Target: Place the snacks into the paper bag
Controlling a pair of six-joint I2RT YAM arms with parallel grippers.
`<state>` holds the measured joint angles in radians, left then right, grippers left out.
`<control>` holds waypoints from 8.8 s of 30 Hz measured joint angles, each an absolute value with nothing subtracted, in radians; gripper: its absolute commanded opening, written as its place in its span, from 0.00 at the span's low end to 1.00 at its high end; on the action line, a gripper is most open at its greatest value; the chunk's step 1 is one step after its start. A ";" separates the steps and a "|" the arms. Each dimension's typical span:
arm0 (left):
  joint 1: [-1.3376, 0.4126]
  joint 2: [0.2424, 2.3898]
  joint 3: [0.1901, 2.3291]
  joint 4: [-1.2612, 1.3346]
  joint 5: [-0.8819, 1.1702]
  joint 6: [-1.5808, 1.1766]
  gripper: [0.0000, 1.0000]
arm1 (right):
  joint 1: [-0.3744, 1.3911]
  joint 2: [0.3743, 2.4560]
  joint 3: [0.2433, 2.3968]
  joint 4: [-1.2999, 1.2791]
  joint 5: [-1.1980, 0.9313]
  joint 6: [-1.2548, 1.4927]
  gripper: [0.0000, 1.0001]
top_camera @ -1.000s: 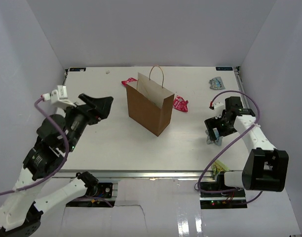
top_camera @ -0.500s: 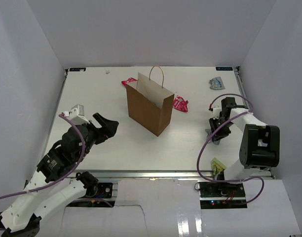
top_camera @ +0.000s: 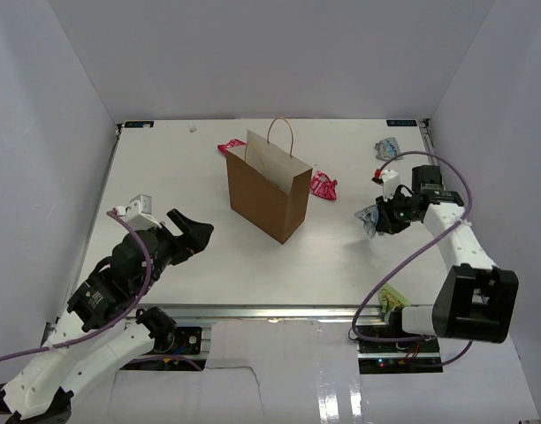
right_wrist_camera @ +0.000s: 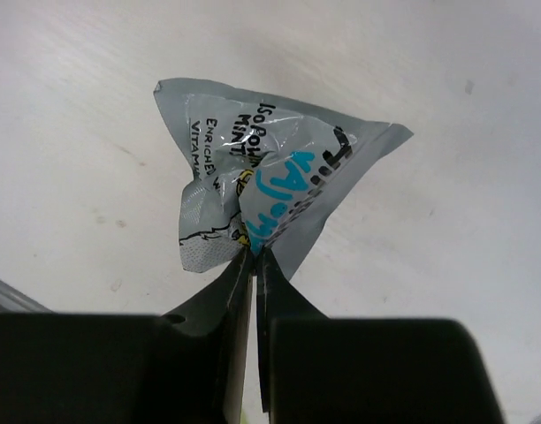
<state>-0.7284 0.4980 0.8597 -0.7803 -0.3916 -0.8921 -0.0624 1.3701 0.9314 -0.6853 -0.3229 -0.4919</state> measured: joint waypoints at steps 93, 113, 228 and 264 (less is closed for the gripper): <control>-0.728 0.441 0.546 -0.493 -0.097 -0.728 0.98 | 0.387 1.695 0.813 -1.151 0.102 -0.451 0.70; -0.728 0.449 0.557 -0.550 -0.108 -0.828 0.98 | 0.312 1.725 1.149 -1.089 0.064 -0.461 0.08; -0.017 2.039 1.344 -0.106 0.147 -0.717 0.00 | -0.085 1.019 1.063 -0.708 -0.560 -0.395 0.68; -0.101 2.384 1.810 -0.056 0.379 -0.414 0.83 | -0.098 1.041 1.017 -0.704 -0.622 -0.375 0.69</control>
